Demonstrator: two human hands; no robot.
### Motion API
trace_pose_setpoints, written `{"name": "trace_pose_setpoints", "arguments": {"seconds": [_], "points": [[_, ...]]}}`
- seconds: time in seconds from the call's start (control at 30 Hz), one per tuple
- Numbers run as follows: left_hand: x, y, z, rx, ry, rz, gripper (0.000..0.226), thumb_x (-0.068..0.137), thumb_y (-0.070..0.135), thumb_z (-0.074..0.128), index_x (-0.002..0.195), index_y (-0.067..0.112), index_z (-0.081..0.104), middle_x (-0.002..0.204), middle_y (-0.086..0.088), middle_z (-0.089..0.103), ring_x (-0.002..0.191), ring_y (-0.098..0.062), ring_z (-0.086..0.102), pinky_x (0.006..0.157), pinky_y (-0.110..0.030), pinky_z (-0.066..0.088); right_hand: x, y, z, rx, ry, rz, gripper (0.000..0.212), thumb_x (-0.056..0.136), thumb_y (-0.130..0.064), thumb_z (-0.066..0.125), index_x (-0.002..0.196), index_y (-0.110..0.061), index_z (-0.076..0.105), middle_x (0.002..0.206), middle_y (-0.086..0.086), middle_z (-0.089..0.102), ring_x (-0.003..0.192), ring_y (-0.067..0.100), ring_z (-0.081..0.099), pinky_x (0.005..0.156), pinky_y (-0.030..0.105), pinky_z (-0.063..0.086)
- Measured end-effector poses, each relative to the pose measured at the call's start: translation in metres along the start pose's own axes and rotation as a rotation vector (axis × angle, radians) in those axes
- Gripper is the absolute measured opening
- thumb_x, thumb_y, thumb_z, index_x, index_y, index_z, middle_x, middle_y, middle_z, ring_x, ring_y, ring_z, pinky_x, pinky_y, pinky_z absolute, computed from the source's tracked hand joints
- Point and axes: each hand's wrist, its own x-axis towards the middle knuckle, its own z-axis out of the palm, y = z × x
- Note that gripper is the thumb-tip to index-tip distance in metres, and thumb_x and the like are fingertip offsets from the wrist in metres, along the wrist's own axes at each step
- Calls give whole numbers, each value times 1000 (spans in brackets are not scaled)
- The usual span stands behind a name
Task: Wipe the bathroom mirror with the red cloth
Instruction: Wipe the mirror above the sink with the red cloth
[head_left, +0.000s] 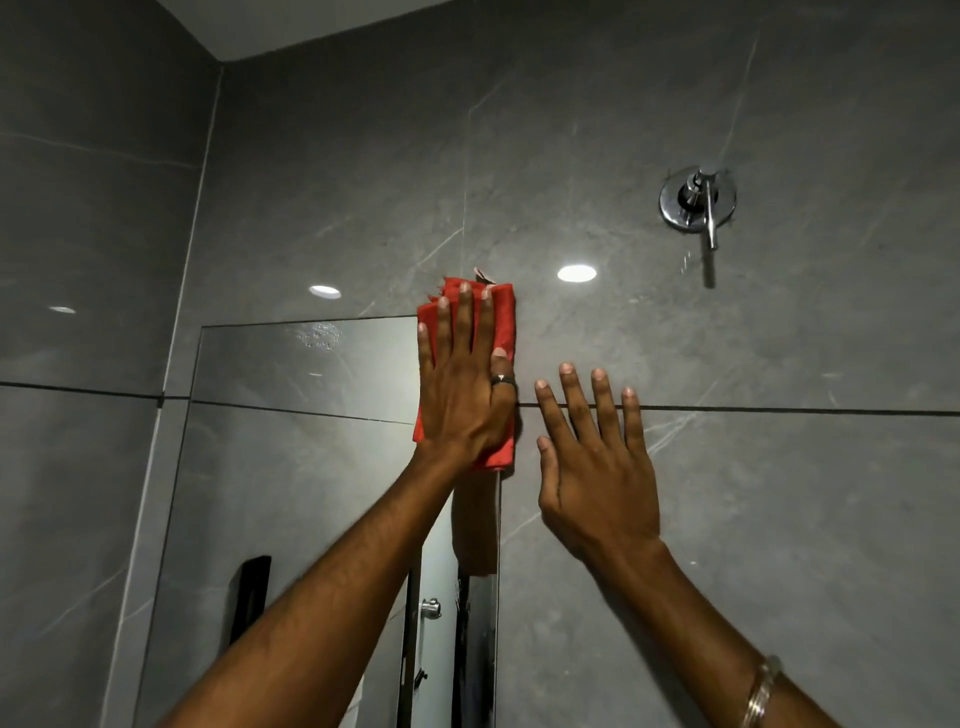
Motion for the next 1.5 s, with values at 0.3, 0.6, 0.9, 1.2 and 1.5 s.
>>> {"name": "trace_pose_setpoints", "arguments": {"seconds": [0.3,0.6,0.9,1.2,1.5], "points": [[-4,-2,-3,48,-24,33,67,107,45,19,165,15,6,175,-12,-2,162,-29,-5,130,-58,-3,1,-1,6,-16,29,1,70,106,-46,32,169,-25,9,178,6,-1,164,30,-3,132,55,2],[-41,-5,1,51,27,16,66,107,44,26,164,12,17,174,-16,9,162,-34,5,131,-57,1,-17,-11,2,-4,-8,50,67,108,-49,23,169,-26,6,178,7,-1,164,31,-1,131,58,6],[-145,-15,18,61,37,13,65,109,44,28,164,12,18,173,-16,15,161,-35,10,130,-56,2,-43,-26,-3,2,-47,85,66,109,-46,24,169,-24,6,177,8,4,164,33,5,132,57,7],[-251,-17,29,42,-83,-26,67,108,50,18,163,11,20,171,-18,20,160,-39,14,128,-64,12,-119,-47,5,-42,-102,76,67,109,-46,29,168,-22,11,176,10,13,162,35,13,130,55,6],[-342,-20,45,42,-102,-66,68,106,47,31,162,11,17,167,-17,20,160,-29,-5,129,-58,4,-152,-62,3,-102,-116,118,62,110,-48,25,165,-21,22,172,11,29,158,37,28,127,57,16]]}}
